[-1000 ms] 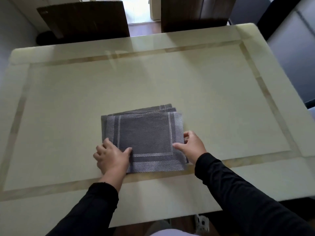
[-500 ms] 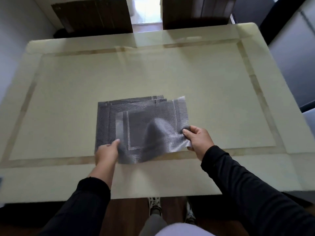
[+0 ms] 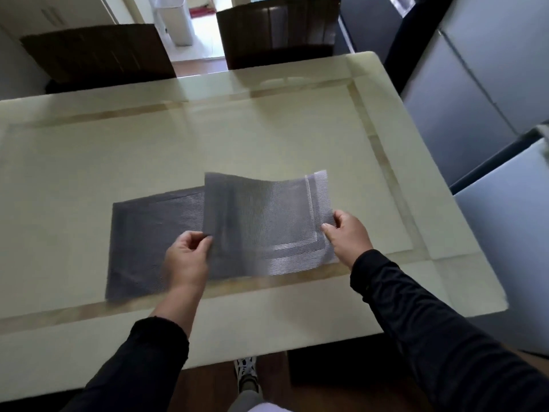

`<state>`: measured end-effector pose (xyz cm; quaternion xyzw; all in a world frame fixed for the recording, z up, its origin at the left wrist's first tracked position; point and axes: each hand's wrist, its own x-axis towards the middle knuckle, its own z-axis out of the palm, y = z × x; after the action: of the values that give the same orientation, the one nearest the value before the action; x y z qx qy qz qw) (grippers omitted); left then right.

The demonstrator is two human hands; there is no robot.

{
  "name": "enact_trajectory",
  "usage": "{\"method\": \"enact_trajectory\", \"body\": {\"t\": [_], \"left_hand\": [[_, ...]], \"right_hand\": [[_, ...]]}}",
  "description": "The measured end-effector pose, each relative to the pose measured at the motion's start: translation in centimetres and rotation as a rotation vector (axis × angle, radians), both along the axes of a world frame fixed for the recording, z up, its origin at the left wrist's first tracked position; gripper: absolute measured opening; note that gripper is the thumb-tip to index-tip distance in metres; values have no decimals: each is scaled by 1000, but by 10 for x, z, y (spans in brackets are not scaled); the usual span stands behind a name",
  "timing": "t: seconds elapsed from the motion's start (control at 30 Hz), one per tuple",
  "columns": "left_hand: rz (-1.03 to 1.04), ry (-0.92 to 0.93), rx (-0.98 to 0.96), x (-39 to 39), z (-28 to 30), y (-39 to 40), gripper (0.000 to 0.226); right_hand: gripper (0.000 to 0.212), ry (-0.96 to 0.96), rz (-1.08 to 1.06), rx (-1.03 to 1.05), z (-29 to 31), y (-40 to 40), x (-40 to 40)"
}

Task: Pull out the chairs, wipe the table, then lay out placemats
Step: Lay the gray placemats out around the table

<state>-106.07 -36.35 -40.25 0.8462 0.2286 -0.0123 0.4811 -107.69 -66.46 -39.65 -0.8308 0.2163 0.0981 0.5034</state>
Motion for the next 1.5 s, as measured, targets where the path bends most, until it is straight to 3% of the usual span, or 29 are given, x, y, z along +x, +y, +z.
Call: {"method": "enact_trajectory", "body": {"t": [0.13, 0.27, 0.43, 0.7, 1.5], "left_hand": [[-36, 20, -169, 6, -10, -60, 7], [-72, 151, -250, 7, -31, -103, 7], [-60, 247, -90, 5, -49, -119, 7], [-1, 301, -35, 1, -60, -128, 10], [-24, 358, 163, 6, -47, -145, 19]], "right_hand": [[36, 19, -78, -157, 1, -51, 1], [26, 24, -232, -248, -8, -94, -4], [21, 57, -333, -282, -33, -120, -14], [15, 47, -434, -268, -48, -136, -15], [16, 45, -428, -490, -74, -150, -15]]}}
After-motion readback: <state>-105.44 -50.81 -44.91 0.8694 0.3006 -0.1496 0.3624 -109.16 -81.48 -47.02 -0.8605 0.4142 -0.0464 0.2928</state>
